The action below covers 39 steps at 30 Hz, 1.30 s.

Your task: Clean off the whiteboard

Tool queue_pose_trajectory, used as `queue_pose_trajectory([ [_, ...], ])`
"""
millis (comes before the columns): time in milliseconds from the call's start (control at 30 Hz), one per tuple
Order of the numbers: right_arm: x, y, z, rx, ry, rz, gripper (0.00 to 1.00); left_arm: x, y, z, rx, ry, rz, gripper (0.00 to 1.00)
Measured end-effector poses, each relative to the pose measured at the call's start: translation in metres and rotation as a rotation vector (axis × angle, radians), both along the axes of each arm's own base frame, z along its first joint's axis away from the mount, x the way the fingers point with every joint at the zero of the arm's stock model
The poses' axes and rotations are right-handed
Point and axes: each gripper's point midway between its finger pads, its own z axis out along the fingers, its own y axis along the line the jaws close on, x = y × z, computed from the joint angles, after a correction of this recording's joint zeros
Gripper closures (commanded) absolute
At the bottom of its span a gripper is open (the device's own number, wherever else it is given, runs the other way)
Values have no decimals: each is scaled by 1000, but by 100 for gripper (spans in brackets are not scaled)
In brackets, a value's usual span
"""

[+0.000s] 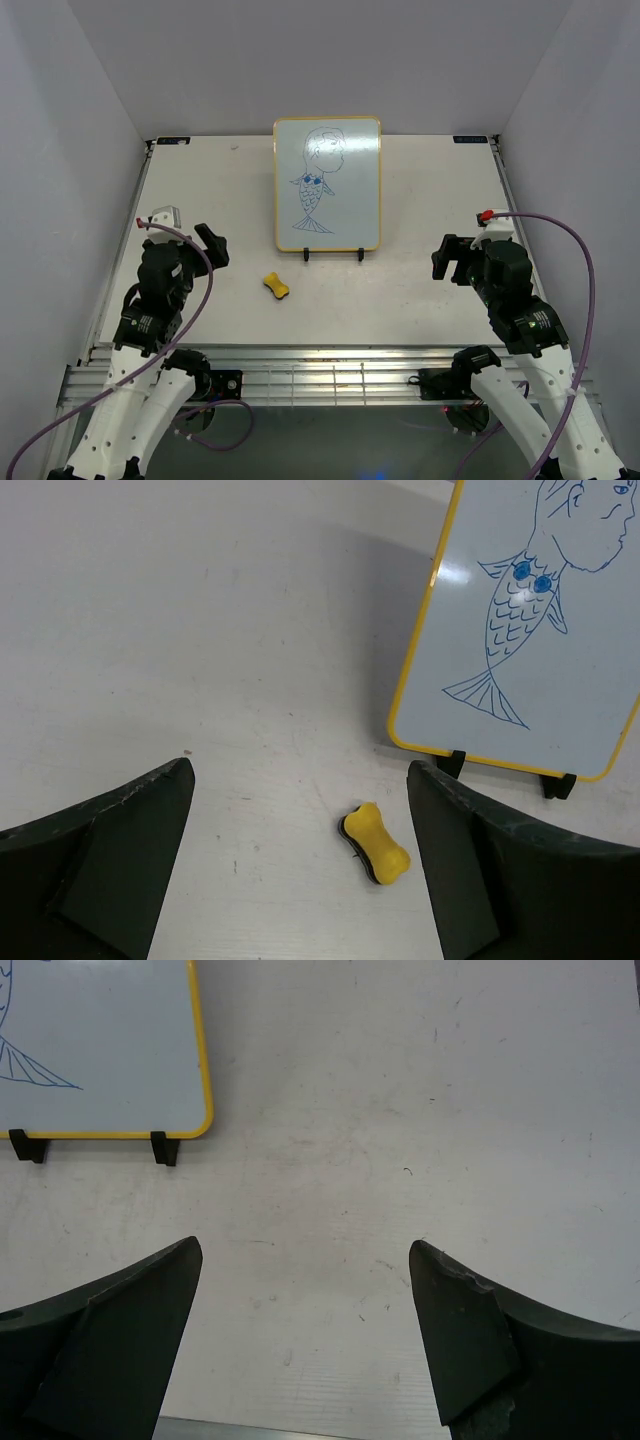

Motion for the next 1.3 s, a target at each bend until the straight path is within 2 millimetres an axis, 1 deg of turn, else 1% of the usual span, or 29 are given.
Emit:
queue_pose_trajectory([
  [300,2,0,2,3,-9,-4,10,4,-2,-9,0,37,-4,2],
  [533,2,7,1,16,-2,30,10,8,-13,-21,-6,91,-52,2],
  [633,0,15,4,41,-16,75,10,12,-27,-23,-27,123,-117,2],
  [700,-3,22,7,60,-26,113,10,18,-39,-20,-47,141,-172,2],
  [800,-6,30,10,80,-34,162,10,33,-63,-5,-88,128,-277,2],
  [967,-10,38,12,91,-38,214,10,51,-107,16,-159,88,-501,2],
  [1067,-14,44,14,108,-43,256,10,76,-129,37,-193,67,-611,2],
  [1133,-17,49,15,118,-39,285,10,107,-136,52,-200,26,-641,2],
  [1167,-18,51,14,122,-37,298,10,123,-135,57,-206,9,-644,2],
  [1200,-19,53,15,125,-36,310,10,140,-130,58,-208,-3,-630,2],
  [1233,-20,54,15,126,-36,319,10,158,-123,55,-213,-6,-605,2],
  [1267,-21,55,15,127,-35,326,10,172,-117,51,-214,-9,-583,2],
  [1300,-22,55,15,128,-35,332,10,187,-111,42,-215,-5,-562,2],
])
